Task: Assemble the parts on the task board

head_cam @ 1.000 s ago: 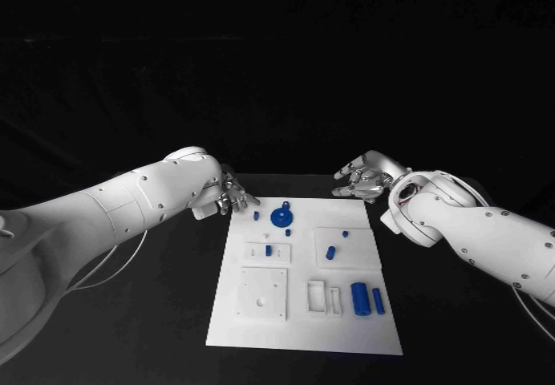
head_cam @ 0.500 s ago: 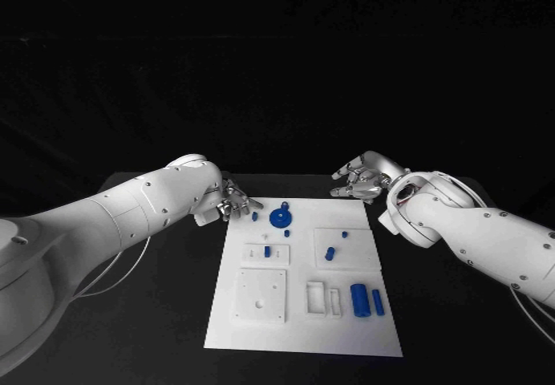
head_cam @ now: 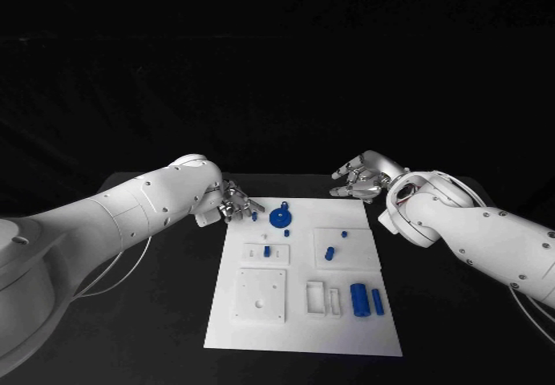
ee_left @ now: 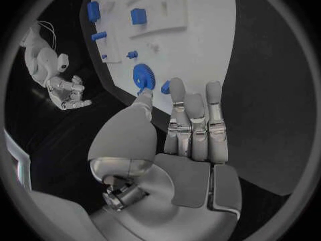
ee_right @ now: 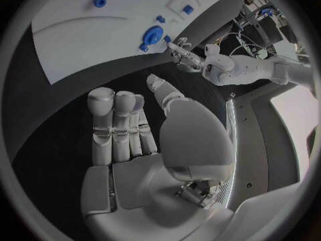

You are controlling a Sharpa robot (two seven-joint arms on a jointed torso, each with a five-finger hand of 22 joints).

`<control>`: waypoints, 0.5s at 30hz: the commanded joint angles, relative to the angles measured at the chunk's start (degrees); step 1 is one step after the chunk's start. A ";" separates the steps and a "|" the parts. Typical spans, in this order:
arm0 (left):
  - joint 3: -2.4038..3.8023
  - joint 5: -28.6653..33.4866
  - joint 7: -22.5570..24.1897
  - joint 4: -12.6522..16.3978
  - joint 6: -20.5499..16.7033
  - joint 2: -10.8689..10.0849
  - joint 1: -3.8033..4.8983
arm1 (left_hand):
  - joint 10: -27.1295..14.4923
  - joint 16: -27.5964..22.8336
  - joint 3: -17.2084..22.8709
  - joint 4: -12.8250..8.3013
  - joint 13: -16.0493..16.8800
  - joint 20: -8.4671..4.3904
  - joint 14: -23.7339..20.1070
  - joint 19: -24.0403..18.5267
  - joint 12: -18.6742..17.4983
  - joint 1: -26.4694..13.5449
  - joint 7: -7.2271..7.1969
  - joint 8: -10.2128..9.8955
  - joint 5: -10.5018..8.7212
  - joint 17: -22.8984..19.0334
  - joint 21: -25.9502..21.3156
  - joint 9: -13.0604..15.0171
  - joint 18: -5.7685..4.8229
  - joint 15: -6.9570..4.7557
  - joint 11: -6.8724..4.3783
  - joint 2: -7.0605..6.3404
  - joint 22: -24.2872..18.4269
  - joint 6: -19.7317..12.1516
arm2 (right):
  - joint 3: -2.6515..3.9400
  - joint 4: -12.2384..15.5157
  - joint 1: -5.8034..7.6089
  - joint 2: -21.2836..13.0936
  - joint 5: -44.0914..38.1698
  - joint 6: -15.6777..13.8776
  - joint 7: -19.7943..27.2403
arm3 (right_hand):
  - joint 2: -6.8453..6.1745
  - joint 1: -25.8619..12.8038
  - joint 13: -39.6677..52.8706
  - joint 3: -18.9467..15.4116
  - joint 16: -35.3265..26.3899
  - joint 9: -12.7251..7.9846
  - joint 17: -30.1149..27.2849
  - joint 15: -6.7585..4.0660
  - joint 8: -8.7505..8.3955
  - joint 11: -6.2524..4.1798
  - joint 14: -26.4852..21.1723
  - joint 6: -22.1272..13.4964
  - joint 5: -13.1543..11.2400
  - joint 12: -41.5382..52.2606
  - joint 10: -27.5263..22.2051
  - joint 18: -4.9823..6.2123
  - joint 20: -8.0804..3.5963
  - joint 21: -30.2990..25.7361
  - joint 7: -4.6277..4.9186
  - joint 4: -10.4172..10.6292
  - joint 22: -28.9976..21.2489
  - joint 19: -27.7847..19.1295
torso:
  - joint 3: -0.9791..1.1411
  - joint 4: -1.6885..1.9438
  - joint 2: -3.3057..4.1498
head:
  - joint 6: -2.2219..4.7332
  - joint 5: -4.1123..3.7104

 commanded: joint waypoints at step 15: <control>-0.06 0.63 0.31 0.02 2.94 0.24 -0.09 | 0.85 0.32 -2.72 -5.44 0.01 0.13 -0.41 -0.17 0.21 2.29 -0.37 -0.03 1.96 -0.09 -0.03 -0.35 -0.23 -0.06 0.32 5.53 1.15 1.09 | 0.05 0.00 -0.02 0.09 -0.69 0.29 0.28 | 0.00 -0.31 -0.08 0.44 -0.21 -0.07 0.08 -0.05 -0.28 -0.26 0.25 0.32 0.58 0.11 0.00 0.42 -0.29 -0.02 0.04 0.04 4.57 1.44 | 0.05 0.03 0.08 | -0.03 -0.07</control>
